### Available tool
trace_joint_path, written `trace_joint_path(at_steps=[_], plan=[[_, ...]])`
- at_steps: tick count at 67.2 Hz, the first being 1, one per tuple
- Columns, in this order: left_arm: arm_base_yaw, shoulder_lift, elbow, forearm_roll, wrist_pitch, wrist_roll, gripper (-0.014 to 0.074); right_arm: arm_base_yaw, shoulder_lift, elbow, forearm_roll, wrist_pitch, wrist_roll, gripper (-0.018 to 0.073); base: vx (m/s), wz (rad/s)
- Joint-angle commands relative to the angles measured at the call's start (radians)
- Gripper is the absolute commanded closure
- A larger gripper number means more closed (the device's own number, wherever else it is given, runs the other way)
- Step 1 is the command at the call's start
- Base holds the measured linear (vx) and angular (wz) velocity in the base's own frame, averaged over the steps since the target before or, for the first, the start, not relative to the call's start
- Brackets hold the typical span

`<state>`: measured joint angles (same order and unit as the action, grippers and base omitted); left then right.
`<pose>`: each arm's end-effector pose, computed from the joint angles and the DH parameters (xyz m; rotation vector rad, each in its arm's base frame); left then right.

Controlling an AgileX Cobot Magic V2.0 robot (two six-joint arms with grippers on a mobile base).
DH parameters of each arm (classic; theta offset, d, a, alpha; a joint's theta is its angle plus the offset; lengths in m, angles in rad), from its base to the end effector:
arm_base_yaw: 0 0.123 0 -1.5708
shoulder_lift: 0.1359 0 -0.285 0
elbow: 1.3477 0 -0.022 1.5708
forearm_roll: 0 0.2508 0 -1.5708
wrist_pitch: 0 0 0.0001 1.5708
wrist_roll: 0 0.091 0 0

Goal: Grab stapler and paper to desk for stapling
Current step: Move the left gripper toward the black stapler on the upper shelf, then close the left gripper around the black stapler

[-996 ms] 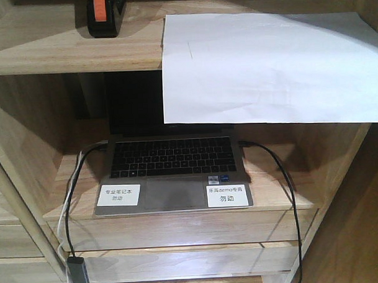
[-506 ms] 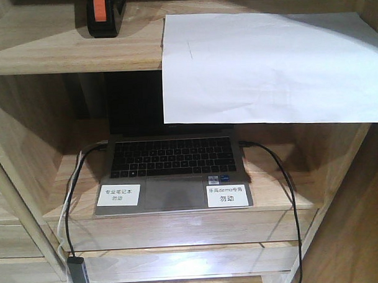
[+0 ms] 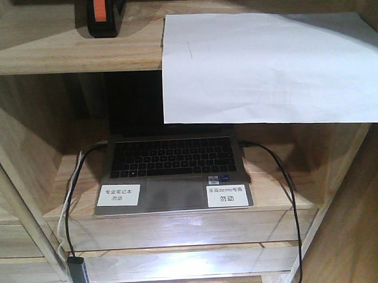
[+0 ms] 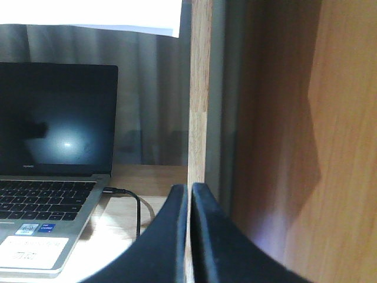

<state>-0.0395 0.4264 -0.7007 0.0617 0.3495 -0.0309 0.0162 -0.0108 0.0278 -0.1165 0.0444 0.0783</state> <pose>0.0767 -0.0011 0.3853 0.0352 1.5578 0.0066 0.0568 0.0004 0.2004 -0.0378 1.5443 -0.0213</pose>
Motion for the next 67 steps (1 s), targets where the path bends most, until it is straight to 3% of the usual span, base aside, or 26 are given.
trace_joint_path(at_steps=[1,44,58,67], plan=[[-0.002,0.014,-0.029,-0.007,-0.081,-0.002,0.0100,-0.003,-0.015,0.003,-0.002,-0.072,0.001,0.0568,0.00,0.00],[-0.003,0.014,-0.030,-0.008,-0.077,-0.002,0.0099,-0.003,-0.015,0.003,-0.002,-0.072,0.001,0.0568,0.00,0.00],[-0.074,0.024,-0.042,-0.007,-0.107,0.008,0.0099,-0.003,-0.015,0.003,-0.002,-0.072,0.001,0.0568,0.00,0.00],[-0.119,0.076,-0.115,-0.007,-0.043,0.010,0.0099,-0.003,-0.015,0.003,-0.002,-0.072,0.001,0.0568,0.00,0.00]])
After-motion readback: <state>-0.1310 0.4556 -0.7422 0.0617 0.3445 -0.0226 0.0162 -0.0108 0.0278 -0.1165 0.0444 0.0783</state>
